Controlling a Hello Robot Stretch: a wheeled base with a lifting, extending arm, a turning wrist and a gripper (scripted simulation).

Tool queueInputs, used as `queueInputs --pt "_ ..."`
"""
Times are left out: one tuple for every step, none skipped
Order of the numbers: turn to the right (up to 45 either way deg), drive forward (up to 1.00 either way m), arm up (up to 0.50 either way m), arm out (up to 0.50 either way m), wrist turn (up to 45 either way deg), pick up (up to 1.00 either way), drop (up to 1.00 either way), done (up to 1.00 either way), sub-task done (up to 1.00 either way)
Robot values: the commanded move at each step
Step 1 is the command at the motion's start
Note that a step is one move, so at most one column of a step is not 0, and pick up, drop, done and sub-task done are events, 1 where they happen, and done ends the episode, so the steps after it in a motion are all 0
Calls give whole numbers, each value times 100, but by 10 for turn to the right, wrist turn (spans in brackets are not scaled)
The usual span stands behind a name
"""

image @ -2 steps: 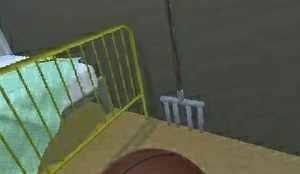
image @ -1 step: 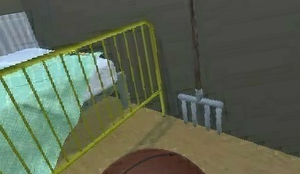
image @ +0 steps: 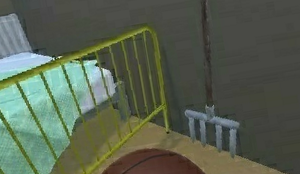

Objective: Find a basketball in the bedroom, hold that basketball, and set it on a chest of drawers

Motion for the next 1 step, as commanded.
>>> queueInputs --pt "390 0 0 0 0 0 0 0 0"
